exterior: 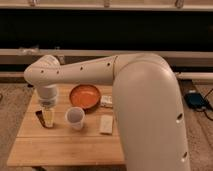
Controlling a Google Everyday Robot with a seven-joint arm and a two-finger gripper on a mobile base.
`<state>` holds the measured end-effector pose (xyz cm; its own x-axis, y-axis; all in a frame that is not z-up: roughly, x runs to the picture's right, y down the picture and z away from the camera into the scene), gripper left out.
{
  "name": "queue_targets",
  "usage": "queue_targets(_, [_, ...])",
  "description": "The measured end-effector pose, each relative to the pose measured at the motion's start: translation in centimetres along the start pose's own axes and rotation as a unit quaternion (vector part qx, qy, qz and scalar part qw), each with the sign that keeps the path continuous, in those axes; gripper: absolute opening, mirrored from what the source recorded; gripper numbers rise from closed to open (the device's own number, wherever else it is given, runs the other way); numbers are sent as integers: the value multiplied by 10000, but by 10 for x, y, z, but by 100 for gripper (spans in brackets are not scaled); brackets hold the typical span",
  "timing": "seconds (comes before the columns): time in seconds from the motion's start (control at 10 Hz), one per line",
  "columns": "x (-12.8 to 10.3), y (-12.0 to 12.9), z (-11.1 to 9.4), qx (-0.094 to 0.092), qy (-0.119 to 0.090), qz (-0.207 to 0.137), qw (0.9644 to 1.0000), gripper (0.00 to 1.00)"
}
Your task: Knock the eraser over
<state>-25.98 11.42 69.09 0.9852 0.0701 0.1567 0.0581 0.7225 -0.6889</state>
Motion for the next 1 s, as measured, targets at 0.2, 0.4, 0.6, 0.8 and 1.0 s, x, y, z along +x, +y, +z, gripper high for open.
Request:
queue_targets(0.2, [0,0,0,10,0,-7,10000,80])
queue_targets(0.4, [-7,-6,5,103,-26,-105,9999,80])
queue_targets(0.6, [-31,-13,18,218,77,-397,9989,80])
queue_targets(0.8, [-45,-23,35,278,265,-633,9973,80])
queue_targets(1.0, [-54,-25,50,246,365,-777,9960,80])
